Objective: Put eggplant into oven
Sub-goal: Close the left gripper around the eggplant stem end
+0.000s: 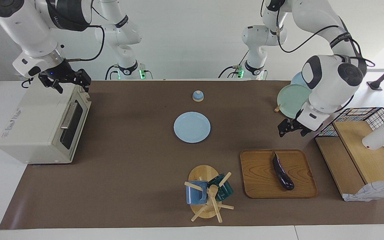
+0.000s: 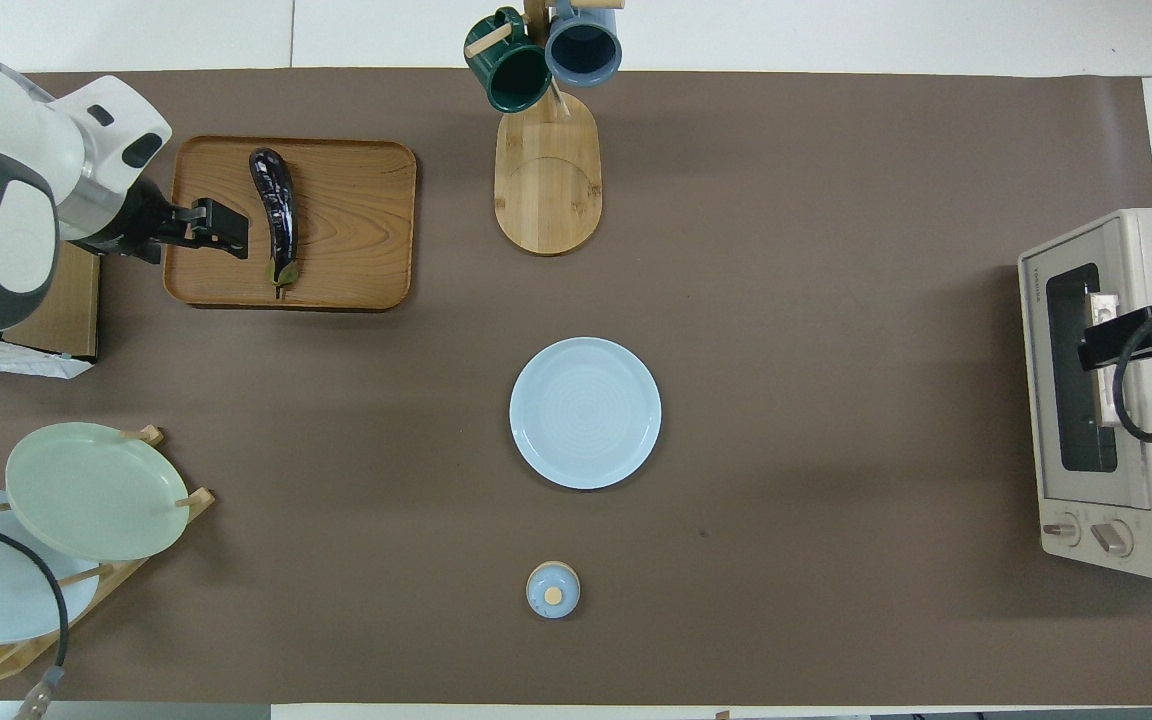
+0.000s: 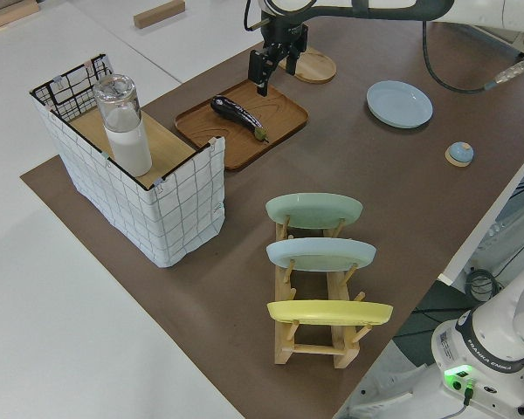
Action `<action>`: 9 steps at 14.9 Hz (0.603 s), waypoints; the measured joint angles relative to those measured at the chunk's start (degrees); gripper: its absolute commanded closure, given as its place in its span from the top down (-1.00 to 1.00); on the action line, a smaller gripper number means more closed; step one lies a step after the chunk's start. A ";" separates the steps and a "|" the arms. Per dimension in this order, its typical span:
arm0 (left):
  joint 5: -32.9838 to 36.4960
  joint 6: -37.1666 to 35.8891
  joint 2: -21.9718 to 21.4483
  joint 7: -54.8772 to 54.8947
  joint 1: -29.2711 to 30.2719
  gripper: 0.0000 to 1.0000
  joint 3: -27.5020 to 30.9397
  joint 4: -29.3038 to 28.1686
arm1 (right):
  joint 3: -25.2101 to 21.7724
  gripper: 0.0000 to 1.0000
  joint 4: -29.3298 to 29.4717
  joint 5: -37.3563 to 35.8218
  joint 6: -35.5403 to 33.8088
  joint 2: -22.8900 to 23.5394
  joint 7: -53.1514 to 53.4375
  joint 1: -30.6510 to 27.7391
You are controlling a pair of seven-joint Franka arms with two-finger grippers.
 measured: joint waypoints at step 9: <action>-0.01 13.62 16.81 0.00 -0.33 1.00 -0.12 10.21 | -0.01 1.00 -0.01 0.00 0.12 0.00 0.00 -0.05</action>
